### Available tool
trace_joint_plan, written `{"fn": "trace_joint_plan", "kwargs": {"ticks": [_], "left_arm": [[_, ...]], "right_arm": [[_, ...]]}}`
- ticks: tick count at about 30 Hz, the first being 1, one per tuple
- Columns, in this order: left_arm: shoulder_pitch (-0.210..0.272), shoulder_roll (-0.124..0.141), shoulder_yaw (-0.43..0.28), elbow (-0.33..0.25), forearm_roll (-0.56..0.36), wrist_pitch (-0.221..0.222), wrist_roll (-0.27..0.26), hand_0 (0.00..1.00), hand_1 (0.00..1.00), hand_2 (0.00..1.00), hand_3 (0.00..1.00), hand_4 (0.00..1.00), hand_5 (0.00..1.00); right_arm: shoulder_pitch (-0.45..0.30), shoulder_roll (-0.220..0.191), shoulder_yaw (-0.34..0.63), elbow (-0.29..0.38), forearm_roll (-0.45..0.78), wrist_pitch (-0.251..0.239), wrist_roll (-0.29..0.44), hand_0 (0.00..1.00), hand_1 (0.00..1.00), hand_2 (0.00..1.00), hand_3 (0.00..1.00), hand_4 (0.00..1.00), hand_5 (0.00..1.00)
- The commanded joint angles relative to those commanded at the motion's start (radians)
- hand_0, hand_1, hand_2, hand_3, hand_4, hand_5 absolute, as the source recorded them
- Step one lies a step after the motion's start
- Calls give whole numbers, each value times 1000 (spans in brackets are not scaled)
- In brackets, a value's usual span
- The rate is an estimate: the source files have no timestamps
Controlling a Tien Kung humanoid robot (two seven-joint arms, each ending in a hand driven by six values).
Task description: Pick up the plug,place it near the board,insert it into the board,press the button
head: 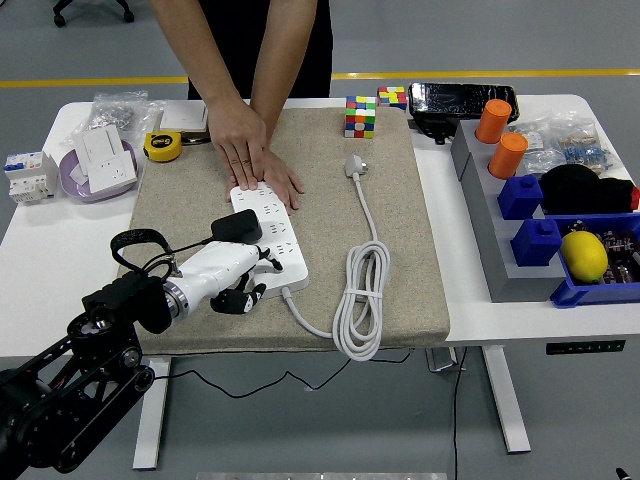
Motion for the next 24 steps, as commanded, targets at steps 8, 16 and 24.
{"fn": "trace_joint_plan", "kwargs": {"ticks": [8,16,24], "left_arm": [[-3,-9,3,6,1,11,-2,172,22,153,732,472,2],[-9,-16,-1,14,3,18,-4,172,23,153,727,467,2],[0,-15,4,32,2,31,-11,172,22,153,716,467,2]], "right_arm": [[0,0,2,0,-2,0,-1,939,897,839,870,998,998],[2,0,0,0,-2,0,0,940,897,839,871,998,998],[-2,-1,1,0,-5,1,0,940,898,839,871,998,998]]}}
